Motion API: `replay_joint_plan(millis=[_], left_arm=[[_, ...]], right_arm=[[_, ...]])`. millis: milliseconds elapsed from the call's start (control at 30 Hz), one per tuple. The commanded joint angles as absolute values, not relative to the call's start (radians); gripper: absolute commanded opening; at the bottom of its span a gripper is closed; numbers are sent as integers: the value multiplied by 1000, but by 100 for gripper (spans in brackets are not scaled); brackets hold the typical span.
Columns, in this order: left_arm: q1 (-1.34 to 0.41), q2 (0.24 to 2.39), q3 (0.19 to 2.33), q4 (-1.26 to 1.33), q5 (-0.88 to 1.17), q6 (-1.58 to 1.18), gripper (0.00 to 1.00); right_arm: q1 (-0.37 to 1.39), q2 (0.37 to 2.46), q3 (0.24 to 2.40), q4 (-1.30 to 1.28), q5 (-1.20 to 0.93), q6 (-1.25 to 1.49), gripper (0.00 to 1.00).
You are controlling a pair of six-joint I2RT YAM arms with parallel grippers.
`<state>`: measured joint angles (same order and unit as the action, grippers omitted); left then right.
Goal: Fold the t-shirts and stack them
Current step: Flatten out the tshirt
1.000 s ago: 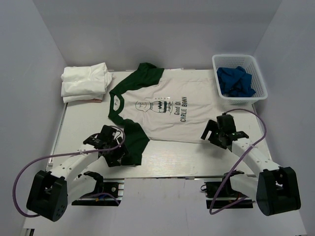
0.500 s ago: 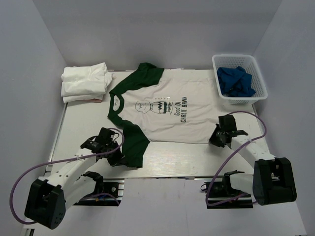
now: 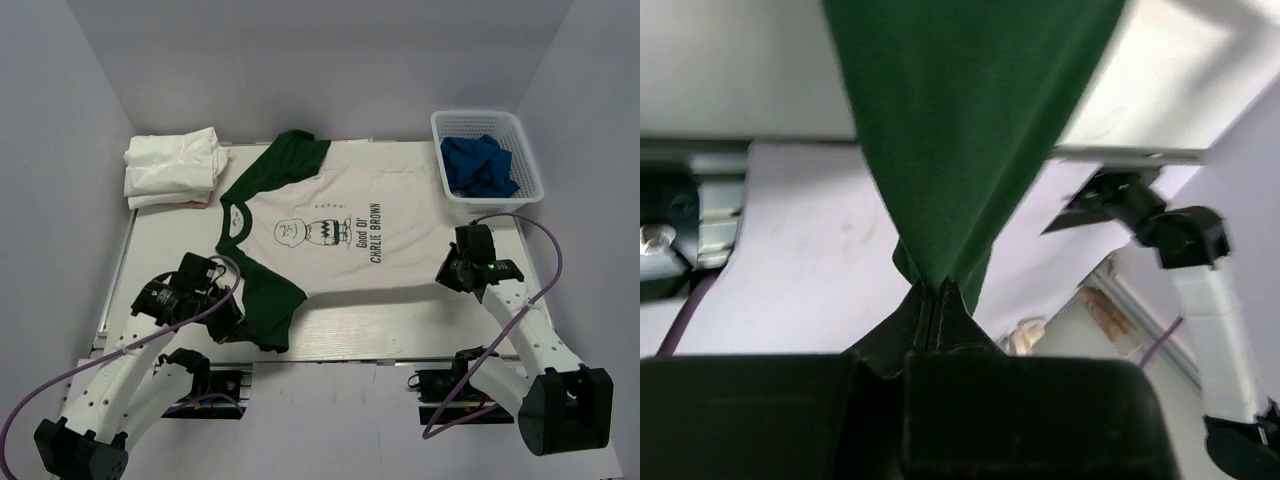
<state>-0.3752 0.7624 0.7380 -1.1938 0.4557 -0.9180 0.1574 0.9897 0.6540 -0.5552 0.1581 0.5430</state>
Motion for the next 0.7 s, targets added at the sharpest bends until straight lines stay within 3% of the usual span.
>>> replay_joint_plan(millis=[0, 67, 100, 133, 200, 367, 467, 500, 667], left_arm=[[-377, 729, 638, -1335, 524, -933, 3], [-377, 693, 603, -1325, 575, -933, 24], [-377, 693, 603, -1312, 586, -933, 99], [-377, 702, 612, -1299, 597, -917, 100], [-377, 735, 649, -1299, 575, -885, 100], [-377, 811, 687, -1336, 477, -838, 100], [-377, 837, 658, -1258, 451, -828, 100], [-377, 856, 658, -1177, 437, -828, 100], [-368, 1040, 851, -1052, 281, -818, 100]], right_arm=[[146, 1012, 657, -699, 207, 528, 3], [143, 1037, 643, -727, 238, 552, 29], [143, 1051, 641, -729, 239, 557, 44], [140, 1057, 653, -732, 230, 560, 75], [141, 1065, 669, -723, 213, 528, 90], [155, 1008, 736, -658, 94, 427, 90], [175, 992, 733, -597, -87, 324, 90], [214, 1008, 735, -580, -239, 287, 90], [437, 1063, 791, -471, -334, 204, 90]])
